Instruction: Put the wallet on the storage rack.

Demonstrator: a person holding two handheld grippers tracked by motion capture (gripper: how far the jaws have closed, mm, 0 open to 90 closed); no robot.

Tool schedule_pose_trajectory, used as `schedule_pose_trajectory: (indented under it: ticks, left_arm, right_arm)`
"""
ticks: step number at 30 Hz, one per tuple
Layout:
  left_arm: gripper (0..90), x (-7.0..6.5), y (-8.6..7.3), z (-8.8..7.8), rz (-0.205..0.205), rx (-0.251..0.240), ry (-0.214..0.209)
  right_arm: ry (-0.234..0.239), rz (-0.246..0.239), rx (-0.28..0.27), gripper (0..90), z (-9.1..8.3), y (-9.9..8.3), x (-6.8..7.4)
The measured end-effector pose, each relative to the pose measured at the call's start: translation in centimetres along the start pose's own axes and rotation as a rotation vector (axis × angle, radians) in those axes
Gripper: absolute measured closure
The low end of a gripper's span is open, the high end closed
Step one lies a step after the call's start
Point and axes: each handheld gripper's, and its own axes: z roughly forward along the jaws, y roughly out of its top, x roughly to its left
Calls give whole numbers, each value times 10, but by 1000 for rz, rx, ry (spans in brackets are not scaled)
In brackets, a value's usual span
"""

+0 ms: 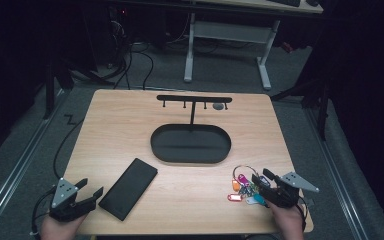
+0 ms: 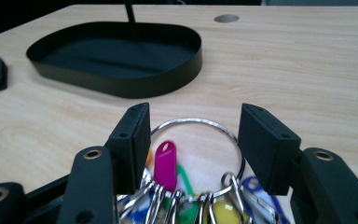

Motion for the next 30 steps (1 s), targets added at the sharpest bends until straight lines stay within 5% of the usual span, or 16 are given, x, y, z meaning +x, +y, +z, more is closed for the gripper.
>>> schedule_pose_trajectory:
  ticks: [4, 10, 14, 30]
  left_arm:
    - [345, -2, -5, -10, 20, 3, -2]
    - [355, -2, -12, -23, 30, -9, 7]
    - [360, 1, -14, -27, 2, -19, 1]
    - [370, -9, 5, -19, 19, -77, -54]
  right_arm:
    - [10, 44, -22, 445, 9, 6, 0]
    - [22, 49, -31, 446, 20, 11, 5]
    - [30, 69, -36, 447, 26, 13, 4]
    - [9, 35, -18, 447, 12, 5, 0]
